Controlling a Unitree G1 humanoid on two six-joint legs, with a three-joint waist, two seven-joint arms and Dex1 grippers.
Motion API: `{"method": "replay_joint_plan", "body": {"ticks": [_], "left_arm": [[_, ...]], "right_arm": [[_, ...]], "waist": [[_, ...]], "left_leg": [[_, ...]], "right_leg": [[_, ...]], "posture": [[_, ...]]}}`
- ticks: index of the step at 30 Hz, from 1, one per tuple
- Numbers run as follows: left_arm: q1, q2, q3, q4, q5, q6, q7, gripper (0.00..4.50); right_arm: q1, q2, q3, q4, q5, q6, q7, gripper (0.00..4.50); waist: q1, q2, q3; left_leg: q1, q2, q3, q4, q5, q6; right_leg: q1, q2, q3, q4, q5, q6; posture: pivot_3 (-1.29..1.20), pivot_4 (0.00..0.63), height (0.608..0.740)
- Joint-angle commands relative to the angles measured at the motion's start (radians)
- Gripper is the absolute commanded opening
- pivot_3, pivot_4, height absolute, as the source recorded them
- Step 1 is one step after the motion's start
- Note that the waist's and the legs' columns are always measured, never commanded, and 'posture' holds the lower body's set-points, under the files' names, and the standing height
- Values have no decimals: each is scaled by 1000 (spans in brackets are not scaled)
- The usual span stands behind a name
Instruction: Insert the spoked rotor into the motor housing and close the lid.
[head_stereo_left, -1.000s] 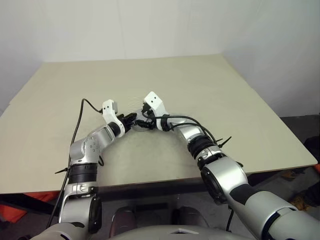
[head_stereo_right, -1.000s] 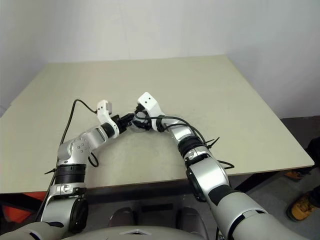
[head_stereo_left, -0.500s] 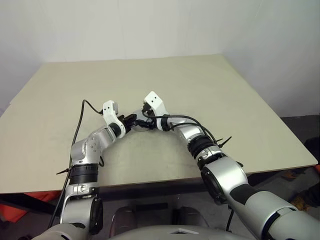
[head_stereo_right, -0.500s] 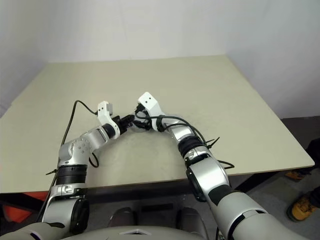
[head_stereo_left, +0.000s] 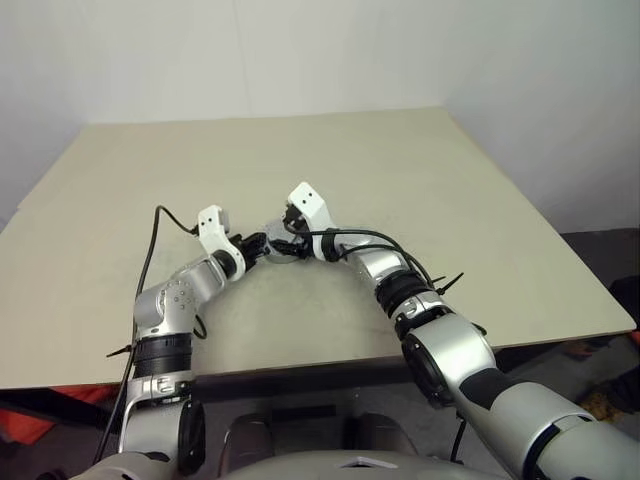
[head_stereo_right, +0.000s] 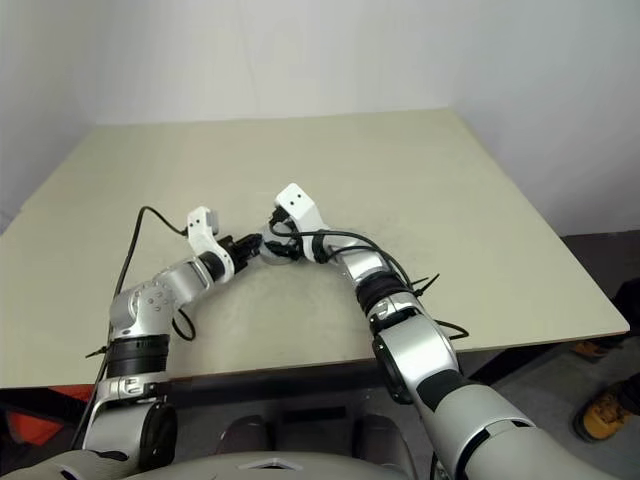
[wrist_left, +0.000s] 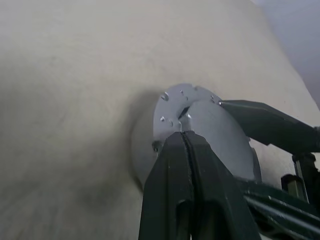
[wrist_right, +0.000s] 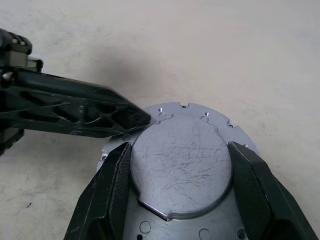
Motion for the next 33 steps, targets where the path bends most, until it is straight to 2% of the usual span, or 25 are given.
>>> {"method": "replay_joint_plan", "body": {"ticks": [1,14,21,25,33], "left_arm": [[24,11,9,-6,-8,33,-1,33],[12,-15,22,-47,-85,72,-38,33],[7,-10,16,-22,-59,77,-1,33],[9,-7,15,-15,-53,71,2,33],[6,-6,14,-12,-54,65,1,33]], "right_arm": [[1,-22,-14,-4,-6,17,-23,2918],[-8,-32,-26,-2,4,20,-29,2918],[-1,-36,-32,-30,28,37,23,2918],[16,-40,-31,-94,30,7,37,2918],[63,-84,-35,-314,82,108,165,2918]], "waist": [[0,0,0],[2,0,0],[7,0,0],[10,0,0],[24,0,0]], "left_leg": [[0,0,0,0,0,0],[2,0,0,0,0,0],[2,0,0,0,0,0],[1,0,0,0,0,0],[-5,0,0,0,0,1]], "right_leg": [[0,0,0,0,0,0],[0,0,0,-1,0,0],[0,0,0,-1,0,0],[0,0,0,-2,0,0],[-3,0,0,-3,3,-5]], "posture": [[0,0,740],[0,0,740],[0,0,740],[0,0,740],[0,0,740]]}}
